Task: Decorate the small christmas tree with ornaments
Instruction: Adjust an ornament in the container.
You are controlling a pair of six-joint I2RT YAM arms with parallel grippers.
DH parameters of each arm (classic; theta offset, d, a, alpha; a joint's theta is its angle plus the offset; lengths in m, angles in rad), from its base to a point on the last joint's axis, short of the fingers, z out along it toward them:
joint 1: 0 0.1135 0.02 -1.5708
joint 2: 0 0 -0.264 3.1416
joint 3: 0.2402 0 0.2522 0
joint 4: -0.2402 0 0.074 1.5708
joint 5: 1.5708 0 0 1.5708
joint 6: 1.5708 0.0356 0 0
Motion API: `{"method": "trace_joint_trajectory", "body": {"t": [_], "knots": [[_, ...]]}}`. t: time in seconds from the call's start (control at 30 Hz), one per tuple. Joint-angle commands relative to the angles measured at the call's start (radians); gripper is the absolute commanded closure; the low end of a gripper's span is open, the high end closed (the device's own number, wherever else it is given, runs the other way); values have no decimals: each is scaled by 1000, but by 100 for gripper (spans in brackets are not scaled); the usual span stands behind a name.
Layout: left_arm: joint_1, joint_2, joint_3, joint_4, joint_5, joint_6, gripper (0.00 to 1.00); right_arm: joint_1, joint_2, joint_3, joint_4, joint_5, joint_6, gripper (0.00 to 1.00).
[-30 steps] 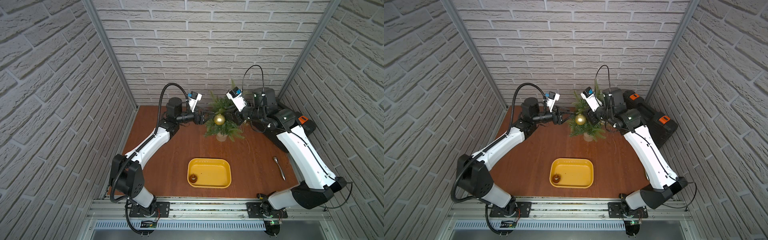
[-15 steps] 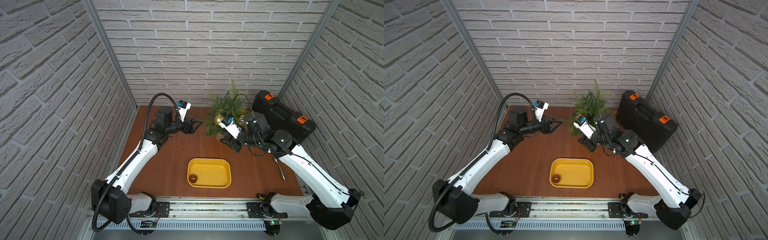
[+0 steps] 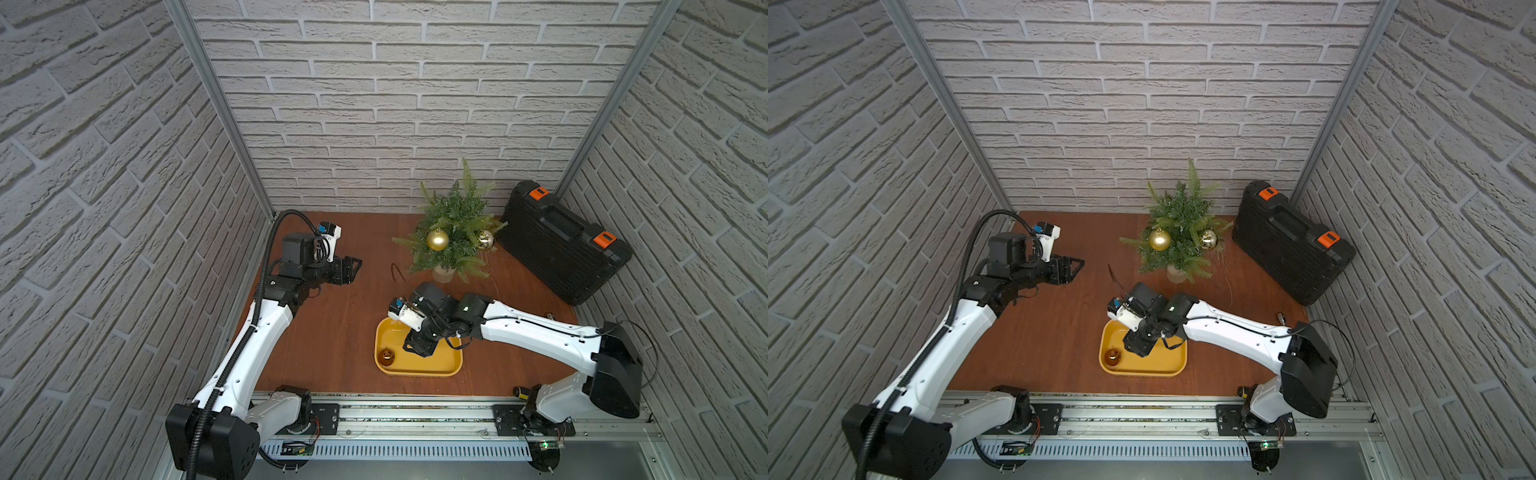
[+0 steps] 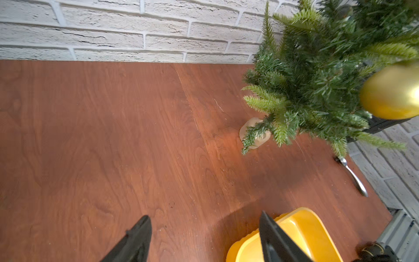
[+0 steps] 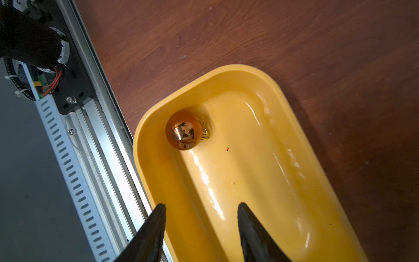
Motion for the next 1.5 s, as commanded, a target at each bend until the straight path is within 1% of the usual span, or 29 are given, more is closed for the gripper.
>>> {"method": "trace_joint_trajectory", "body": {"t": [0.0, 0.13, 0.3, 0.5, 0.7, 0.97, 1.07, 1.17, 1.3, 1.47], "knots": [[9, -26, 6, -87, -82, 78, 25, 38, 67, 23, 105, 35, 92, 44], [20, -39, -26, -93, -119, 99, 25, 60, 155, 33, 164, 17, 133, 39], [27, -30, -39, -96, -111, 95, 25, 68, 234, 61, 185, 49, 167, 37], [33, -27, -40, -96, -112, 95, 25, 56, 247, 73, 149, 172, 208, 40], [39, -19, -40, -94, -103, 92, 25, 25, 241, 52, 119, 228, 261, 42], [44, -16, -41, -93, -97, 88, 25, -2, 225, 30, 177, 217, 351, 42], [47, -14, -41, -91, -95, 89, 24, -3, 218, 32, 194, 223, 349, 43], [51, -13, -42, -89, -89, 87, 24, -1, 216, 44, 192, 232, 312, 43], [55, -14, -41, -87, -83, 84, 25, -1, 226, 82, 174, 190, 276, 43], [58, -13, -43, -81, -74, 81, 24, 3, 235, 114, 163, 167, 295, 42]]}}
